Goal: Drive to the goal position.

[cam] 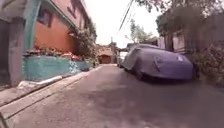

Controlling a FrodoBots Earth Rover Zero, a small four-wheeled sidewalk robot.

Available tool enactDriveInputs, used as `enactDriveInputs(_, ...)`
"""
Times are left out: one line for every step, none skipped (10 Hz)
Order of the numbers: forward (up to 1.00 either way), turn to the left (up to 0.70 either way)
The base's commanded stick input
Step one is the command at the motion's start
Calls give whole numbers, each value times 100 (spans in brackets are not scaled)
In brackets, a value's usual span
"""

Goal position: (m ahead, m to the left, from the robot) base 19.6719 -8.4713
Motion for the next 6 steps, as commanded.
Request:
enactDriveInputs(100,0)
enactDriveInputs(100,0)
enactDriveInputs(100,0)
enactDriveInputs(100,0)
enactDriveInputs(100,0)
enactDriveInputs(100,0)
